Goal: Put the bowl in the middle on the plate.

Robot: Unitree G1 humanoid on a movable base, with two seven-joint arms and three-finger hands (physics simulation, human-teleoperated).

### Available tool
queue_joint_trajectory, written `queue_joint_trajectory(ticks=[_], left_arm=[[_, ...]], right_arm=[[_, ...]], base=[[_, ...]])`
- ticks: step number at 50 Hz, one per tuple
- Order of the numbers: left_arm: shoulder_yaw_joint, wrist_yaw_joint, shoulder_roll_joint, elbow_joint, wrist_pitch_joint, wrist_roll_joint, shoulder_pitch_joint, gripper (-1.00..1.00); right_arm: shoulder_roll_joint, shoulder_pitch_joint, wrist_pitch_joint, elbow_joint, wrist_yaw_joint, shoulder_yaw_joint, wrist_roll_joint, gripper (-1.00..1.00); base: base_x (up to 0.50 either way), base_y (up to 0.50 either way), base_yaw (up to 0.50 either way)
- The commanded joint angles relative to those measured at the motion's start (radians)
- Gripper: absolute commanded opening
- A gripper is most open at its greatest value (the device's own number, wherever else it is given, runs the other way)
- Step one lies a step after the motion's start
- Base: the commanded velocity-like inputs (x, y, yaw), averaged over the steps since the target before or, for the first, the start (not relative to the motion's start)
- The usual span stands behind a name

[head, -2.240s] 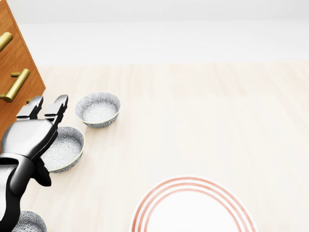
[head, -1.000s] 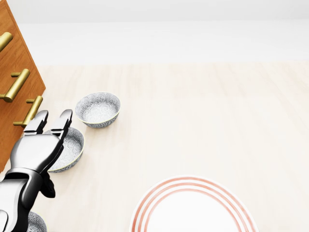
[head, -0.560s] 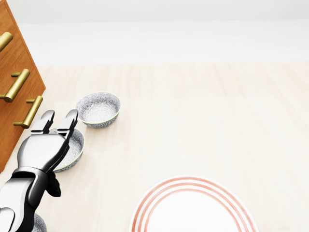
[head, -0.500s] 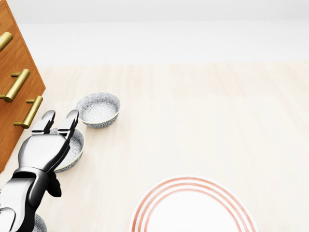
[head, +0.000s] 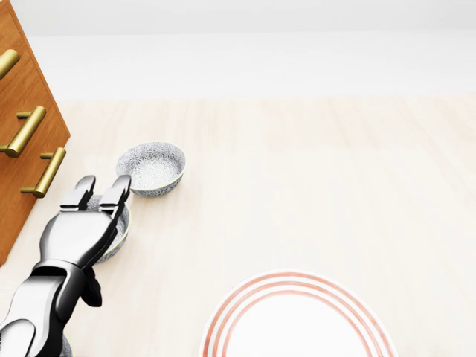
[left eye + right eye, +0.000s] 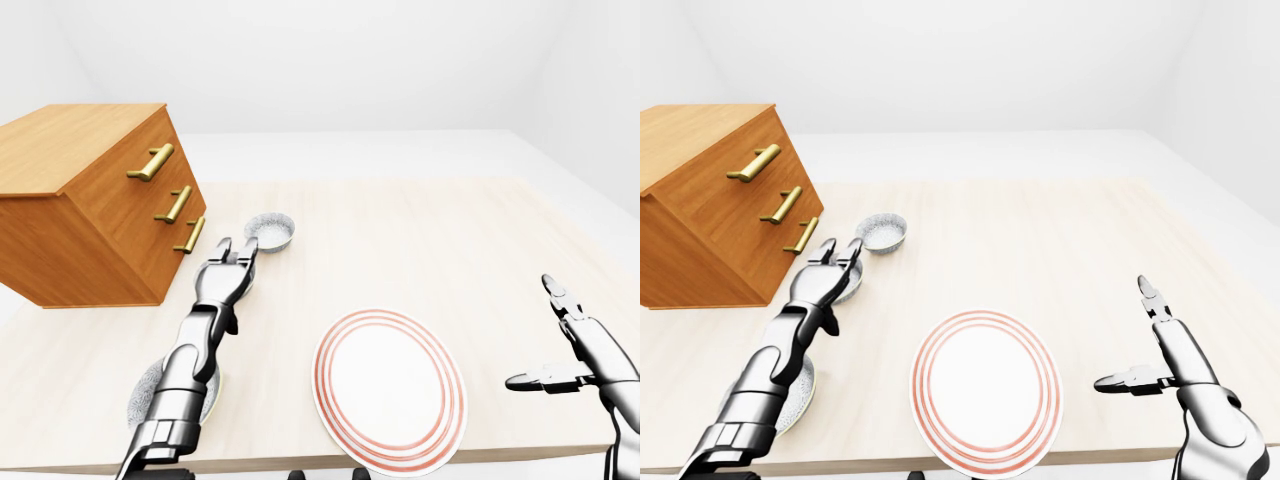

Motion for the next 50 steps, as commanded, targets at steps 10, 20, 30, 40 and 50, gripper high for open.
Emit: queue_joint_trajectory(ticks=[10,20,30,40,50], left_arm=[[-0.007,0.003,0.005,0.036,0.000,0.022,-0.038,1.00],[-0.011,0.028,0.015,0.101,0.000,0.033,-0.071,1.00],[-0.015,0.059,0.026,0.159,0.000,0.034,-0.094,1.00],[-0.014,0.064,0.040,0.185,0.000,0.046,-0.104,1.00],[-0.010,0.058,0.050,0.188,0.000,0.056,-0.104,1.00]], right_arm=[[-0.001,0.001,0.000,0.006,-0.003,0.002,0.002,1.00],[0.001,-0.001,0.000,-0.004,0.002,0.001,-0.002,1.00],[0.000,0.000,0.000,-0.005,0.003,-0.001,0.000,1.00],[0.000,-0.001,0.000,0.002,-0.001,0.000,0.001,1.00],[0.001,0.002,0.000,-0.006,0.002,-0.001,0.002,1.00]], base=[[0.00,0.00,0.00],[0.00,0.00,0.00],[0.00,0.00,0.00],[0.00,0.00,0.00],[0.00,0.00,0.00]])
